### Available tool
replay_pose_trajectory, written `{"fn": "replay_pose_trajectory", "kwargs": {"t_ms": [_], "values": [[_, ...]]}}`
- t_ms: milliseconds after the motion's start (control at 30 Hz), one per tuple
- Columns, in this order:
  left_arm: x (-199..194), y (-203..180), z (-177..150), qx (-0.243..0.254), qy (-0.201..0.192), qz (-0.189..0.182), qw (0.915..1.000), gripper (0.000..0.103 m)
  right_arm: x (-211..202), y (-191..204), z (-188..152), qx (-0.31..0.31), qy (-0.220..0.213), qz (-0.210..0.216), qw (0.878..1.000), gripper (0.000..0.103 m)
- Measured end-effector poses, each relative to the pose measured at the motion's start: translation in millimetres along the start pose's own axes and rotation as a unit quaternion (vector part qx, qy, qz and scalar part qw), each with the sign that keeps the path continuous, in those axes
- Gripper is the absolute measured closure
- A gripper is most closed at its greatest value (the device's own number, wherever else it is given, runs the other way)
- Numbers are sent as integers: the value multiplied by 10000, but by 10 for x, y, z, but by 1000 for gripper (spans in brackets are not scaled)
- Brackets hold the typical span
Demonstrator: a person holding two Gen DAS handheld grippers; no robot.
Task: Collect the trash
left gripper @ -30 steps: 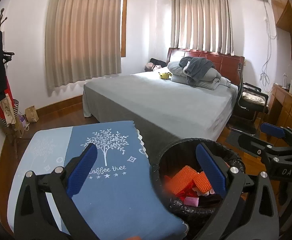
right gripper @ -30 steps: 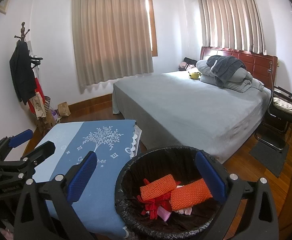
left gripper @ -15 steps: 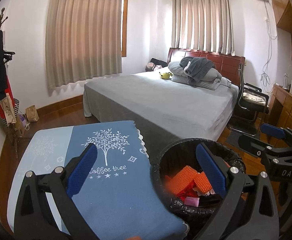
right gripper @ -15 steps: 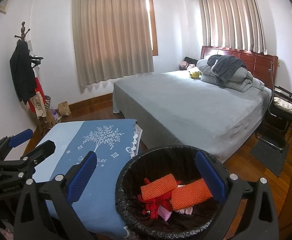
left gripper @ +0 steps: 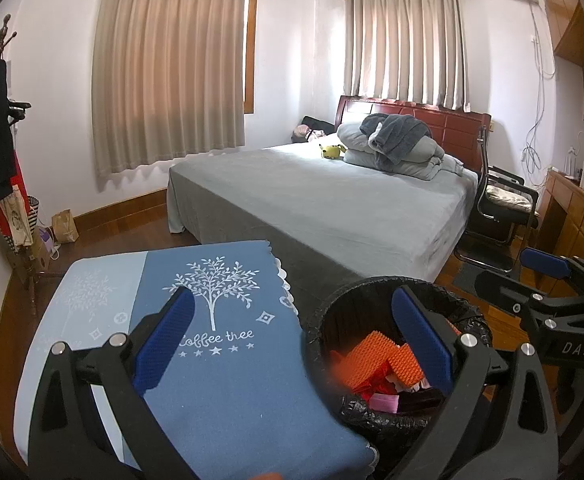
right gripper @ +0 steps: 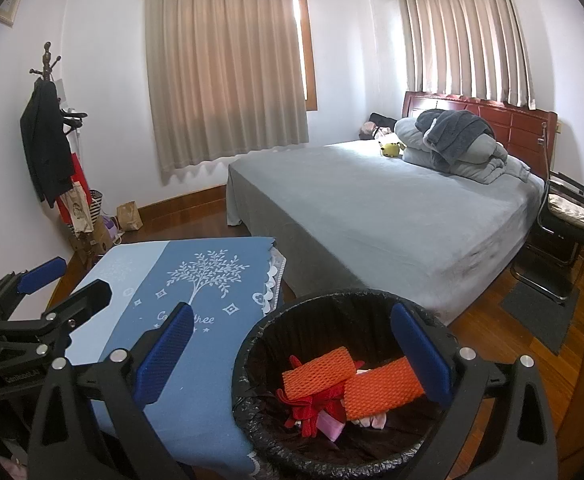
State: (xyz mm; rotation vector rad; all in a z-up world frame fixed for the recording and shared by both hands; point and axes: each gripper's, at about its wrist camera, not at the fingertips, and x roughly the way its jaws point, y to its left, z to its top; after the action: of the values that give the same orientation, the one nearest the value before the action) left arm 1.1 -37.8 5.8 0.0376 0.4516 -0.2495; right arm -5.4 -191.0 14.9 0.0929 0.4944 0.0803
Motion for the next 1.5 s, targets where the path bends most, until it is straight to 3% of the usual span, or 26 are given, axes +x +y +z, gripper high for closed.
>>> {"fn": "replay_pose_trajectory", "kwargs": {"t_ms": [1500], "values": [[1, 14, 1, -27, 29, -3, 10000, 7, 19, 28, -7, -6, 37, -3, 10000, 6]]}}
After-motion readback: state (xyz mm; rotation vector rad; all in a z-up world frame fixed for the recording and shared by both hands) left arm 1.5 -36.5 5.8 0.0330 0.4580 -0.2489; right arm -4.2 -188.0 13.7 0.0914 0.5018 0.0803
